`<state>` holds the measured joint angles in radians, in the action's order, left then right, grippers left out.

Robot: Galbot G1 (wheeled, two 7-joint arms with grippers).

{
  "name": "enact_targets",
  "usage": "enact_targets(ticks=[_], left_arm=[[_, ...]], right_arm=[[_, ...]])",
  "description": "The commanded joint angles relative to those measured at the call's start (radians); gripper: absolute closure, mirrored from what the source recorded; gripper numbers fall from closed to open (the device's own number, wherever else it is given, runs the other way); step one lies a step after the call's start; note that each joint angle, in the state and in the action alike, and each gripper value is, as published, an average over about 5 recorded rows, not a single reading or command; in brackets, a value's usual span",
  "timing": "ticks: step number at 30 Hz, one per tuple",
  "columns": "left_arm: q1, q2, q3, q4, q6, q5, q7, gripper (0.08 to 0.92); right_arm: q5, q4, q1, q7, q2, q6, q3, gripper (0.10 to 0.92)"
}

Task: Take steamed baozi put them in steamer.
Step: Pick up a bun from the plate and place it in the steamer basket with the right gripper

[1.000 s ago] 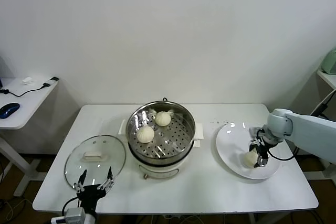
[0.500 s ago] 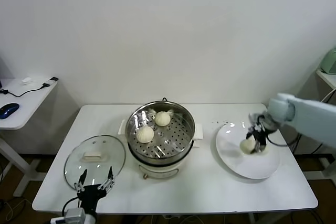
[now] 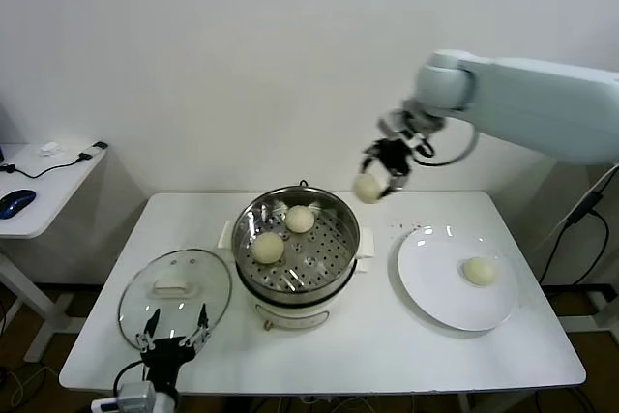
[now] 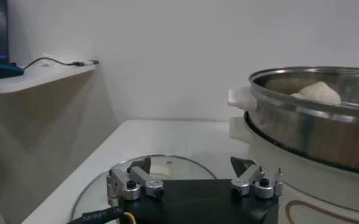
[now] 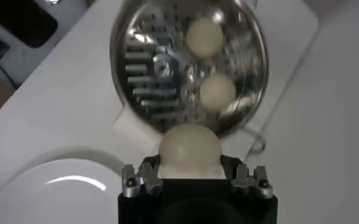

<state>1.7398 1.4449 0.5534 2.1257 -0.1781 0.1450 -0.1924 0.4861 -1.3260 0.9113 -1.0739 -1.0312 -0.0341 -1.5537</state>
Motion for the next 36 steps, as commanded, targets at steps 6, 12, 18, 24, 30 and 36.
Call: enact_targets(ticks=[6,12,18,24,30,36], left_arm=[[0.001,0.0,0.005,-0.005,0.002,0.005,-0.002,0.177],[0.0,-0.001,0.008,-0.018,0.007,0.004,-0.007,0.177],[0.005,0.0,0.01,-0.021,0.011,0.004,-0.01,0.177],[0.005,0.001,0.011,-0.022,0.012,0.005,-0.013,0.177],[0.006,0.002,0.011,-0.024,0.014,0.004,-0.019,0.177],[0.007,0.003,0.01,-0.021,0.014,0.004,-0.021,0.177]], right_arm=[[-0.174,-0.073,-0.083,0.0,-0.354,-0.368,0.026,0.355],[-0.25,-0.033,-0.175,0.018,-0.373,-0.415,0.001,0.355],[-0.308,-0.004,-0.248,0.036,-0.364,-0.425,-0.01,0.355],[-0.329,0.018,-0.29,0.068,-0.368,-0.42,-0.01,0.35],[-0.337,0.041,-0.301,0.084,-0.37,-0.422,-0.003,0.329],[-0.285,0.029,-0.248,0.063,-0.345,-0.435,0.005,0.221]])
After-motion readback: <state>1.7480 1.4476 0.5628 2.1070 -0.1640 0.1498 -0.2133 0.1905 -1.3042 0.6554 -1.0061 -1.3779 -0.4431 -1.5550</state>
